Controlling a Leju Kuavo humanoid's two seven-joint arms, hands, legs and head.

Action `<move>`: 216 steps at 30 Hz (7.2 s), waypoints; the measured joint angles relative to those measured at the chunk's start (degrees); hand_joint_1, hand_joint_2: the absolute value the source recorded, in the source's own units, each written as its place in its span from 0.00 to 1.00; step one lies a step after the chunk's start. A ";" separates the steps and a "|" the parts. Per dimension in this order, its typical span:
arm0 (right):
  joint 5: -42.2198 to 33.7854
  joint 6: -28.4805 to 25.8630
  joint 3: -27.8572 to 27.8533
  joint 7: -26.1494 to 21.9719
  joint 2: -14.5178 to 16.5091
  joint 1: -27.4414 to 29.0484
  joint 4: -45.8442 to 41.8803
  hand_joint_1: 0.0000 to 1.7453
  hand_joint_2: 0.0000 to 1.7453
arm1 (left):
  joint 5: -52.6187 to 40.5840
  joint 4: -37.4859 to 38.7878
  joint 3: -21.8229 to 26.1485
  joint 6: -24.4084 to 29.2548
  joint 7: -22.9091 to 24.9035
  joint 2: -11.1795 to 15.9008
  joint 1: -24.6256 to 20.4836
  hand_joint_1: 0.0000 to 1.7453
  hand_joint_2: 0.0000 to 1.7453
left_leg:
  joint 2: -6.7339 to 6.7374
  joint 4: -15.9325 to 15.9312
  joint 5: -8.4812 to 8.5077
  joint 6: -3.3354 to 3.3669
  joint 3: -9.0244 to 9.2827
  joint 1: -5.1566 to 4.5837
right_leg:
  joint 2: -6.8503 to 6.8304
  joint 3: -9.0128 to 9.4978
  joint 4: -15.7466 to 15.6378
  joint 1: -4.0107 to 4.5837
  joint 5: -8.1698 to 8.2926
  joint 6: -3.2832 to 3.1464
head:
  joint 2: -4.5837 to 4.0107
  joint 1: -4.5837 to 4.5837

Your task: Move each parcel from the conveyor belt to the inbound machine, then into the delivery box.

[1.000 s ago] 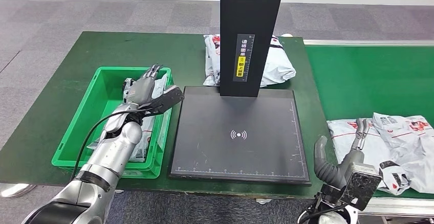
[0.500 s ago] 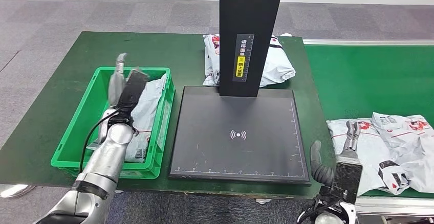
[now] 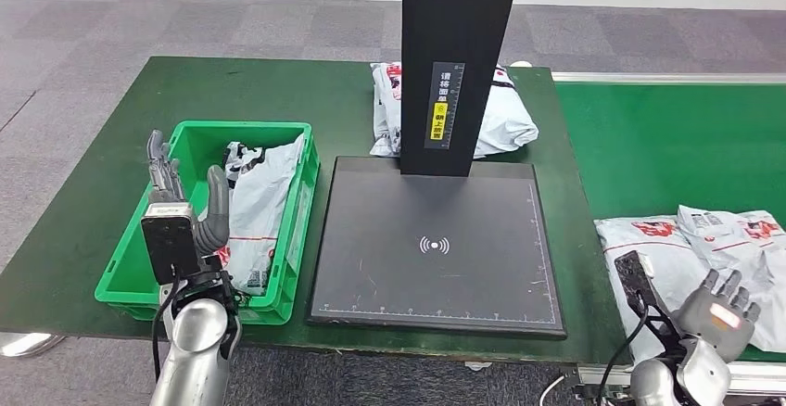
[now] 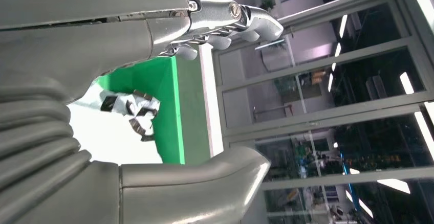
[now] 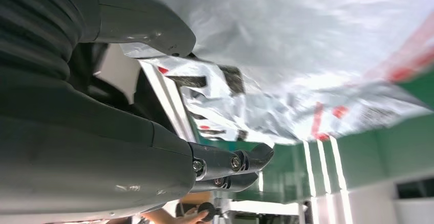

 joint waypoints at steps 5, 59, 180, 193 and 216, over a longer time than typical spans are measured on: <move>3.92 1.13 -1.03 0.73 -2.31 -4.02 7.66 0.00 1.00 | 0.47 -0.73 -0.01 -1.37 -0.38 -0.89 1.07 0.00 1.00 | 0.06 0.00 0.01 0.00 0.03 0.01 | 0.04 0.00 0.01 0.01 0.00 0.01 | 0.00 -0.01; -63.85 33.57 -1.98 -32.52 -1.52 -15.72 28.71 1.00 1.00 | -0.98 5.96 -2.04 -5.64 -0.12 -0.12 -0.99 0.00 1.00 | 2.27 -0.05 -0.85 -1.04 1.13 0.80 | 2.25 0.77 0.17 0.75 -0.01 -0.91 | 0.00 0.01; -80.39 17.20 45.08 -41.12 11.26 -33.17 16.06 0.00 0.00 | -6.08 8.32 2.26 -3.34 -2.08 -1.02 -0.95 0.00 1.00 | 0.29 -0.01 0.14 -0.87 0.30 0.39 | 0.25 -0.09 0.40 0.53 0.05 -0.85 | 0.01 0.00; -75.66 18.61 45.08 -42.59 10.54 -29.04 3.40 0.00 1.00 | -17.01 10.48 -0.62 -15.89 1.41 -0.40 -2.04 0.00 1.00 | 0.30 0.01 0.13 -0.84 0.28 0.39 | 0.25 -0.12 0.36 0.51 0.03 -0.84 | 0.00 0.01; -64.63 -16.42 33.29 -43.12 9.10 4.12 -29.55 0.00 1.00 | -34.56 36.05 -36.30 -33.76 3.29 -4.81 -21.87 0.00 1.00 | 0.23 0.05 -0.13 -0.47 0.30 0.23 | 0.15 0.02 0.29 0.22 -0.15 -0.43 | 0.00 -0.01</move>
